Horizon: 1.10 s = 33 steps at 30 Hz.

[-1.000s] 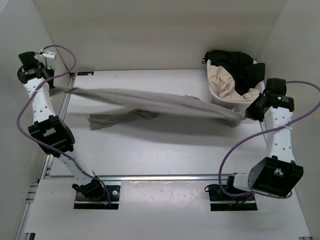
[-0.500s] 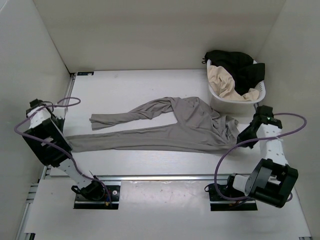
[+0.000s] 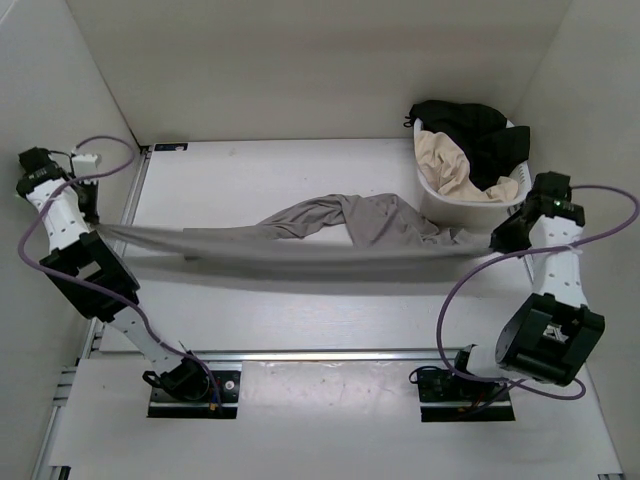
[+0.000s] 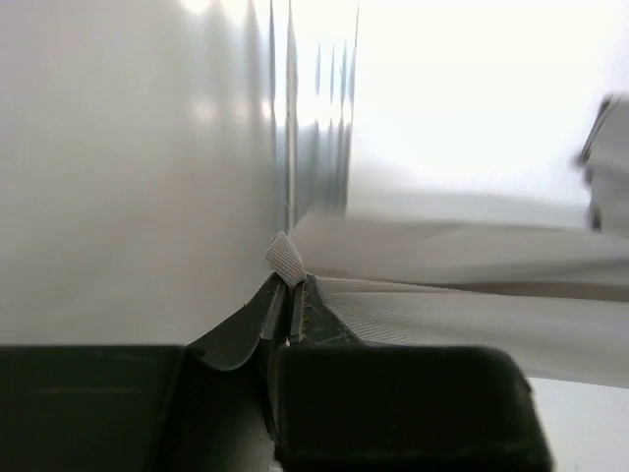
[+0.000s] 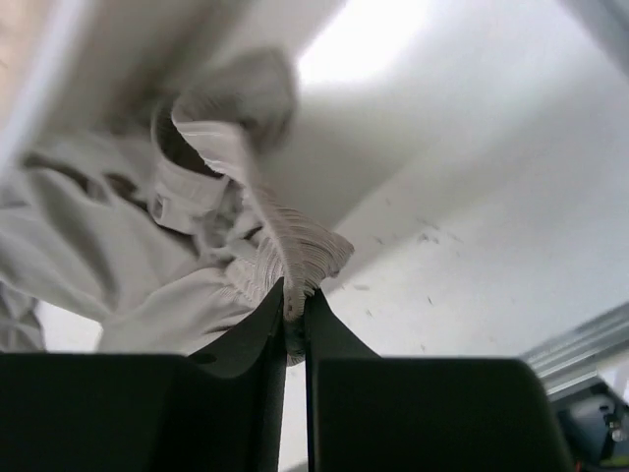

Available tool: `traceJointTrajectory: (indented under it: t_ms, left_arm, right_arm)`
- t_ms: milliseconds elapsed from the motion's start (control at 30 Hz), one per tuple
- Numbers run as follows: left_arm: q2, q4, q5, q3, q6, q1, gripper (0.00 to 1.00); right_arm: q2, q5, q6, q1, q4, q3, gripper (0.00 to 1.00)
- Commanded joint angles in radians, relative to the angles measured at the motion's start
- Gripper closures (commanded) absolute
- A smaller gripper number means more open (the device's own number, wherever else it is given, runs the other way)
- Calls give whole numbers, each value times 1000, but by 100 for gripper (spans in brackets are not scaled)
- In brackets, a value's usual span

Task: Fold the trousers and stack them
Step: Flatten the trousers out

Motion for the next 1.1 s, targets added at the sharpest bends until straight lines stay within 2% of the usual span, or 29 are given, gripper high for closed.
traceJointTrajectory:
  t_ms: [0, 67, 167, 300, 333, 400, 433, 467, 500, 533, 567, 633, 700, 767, 800, 967, 1067]
  left_arm:
    - [8, -40, 47, 120, -38, -2, 86]
    - [8, -40, 38, 108, -18, -2, 86]
    - [-21, -40, 15, -12, 17, -2, 86]
    - [-79, 59, -25, -252, 49, 22, 86]
    - [-88, 84, -34, -353, 63, 34, 85]
    - [-101, 127, -74, -441, 87, 44, 83]
    - [-101, 141, -83, -501, 88, 65, 79]
    - [-101, 151, -83, -521, 98, 74, 74]
    - [-101, 152, -92, -535, 110, 86, 65]
    - [-101, 152, -92, -553, 111, 108, 56]
    - [-111, 152, -92, -554, 123, 119, 35]
    - [-136, 152, -92, -554, 133, 149, 23]
    - [-171, 142, -92, -554, 146, 149, 13]
    - [-205, 129, -79, -526, 160, 159, 12]
    - [-205, 118, -65, -517, 160, 159, 7]
    - [-164, 118, -47, -448, 129, 105, 5]
    - [-98, 156, -46, -426, 85, 82, 3]
  right_arm:
    - [13, 69, -35, -17, -18, 102, 100]
    - [-23, 80, -35, -17, -29, 103, 100]
    - [-66, 123, -12, -17, -50, 32, 100]
    - [-125, 146, 30, -17, -60, -207, 100]
    - [-125, 146, 30, -17, -35, -309, 100]
    - [-134, 155, 30, -43, -8, -405, 100]
    - [-134, 144, 45, -66, 18, -472, 100]
    - [-134, 135, 45, -66, 18, -473, 97]
    - [-134, 135, 45, -66, 18, -464, 87]
    - [-122, 147, 60, -77, 0, -454, 62]
    - [-122, 158, 61, -77, -23, -430, 52]
    - [-134, 199, 61, -89, -52, -407, 36]
    - [-145, 199, 61, -89, -52, -387, 34]
    - [-166, 216, 61, -58, -78, -364, 34]
    - [-175, 230, 61, -13, -78, -338, 34]
    - [-194, 340, 61, 115, -120, -241, 32]
    - [-169, 293, 61, 126, -110, -220, 31]
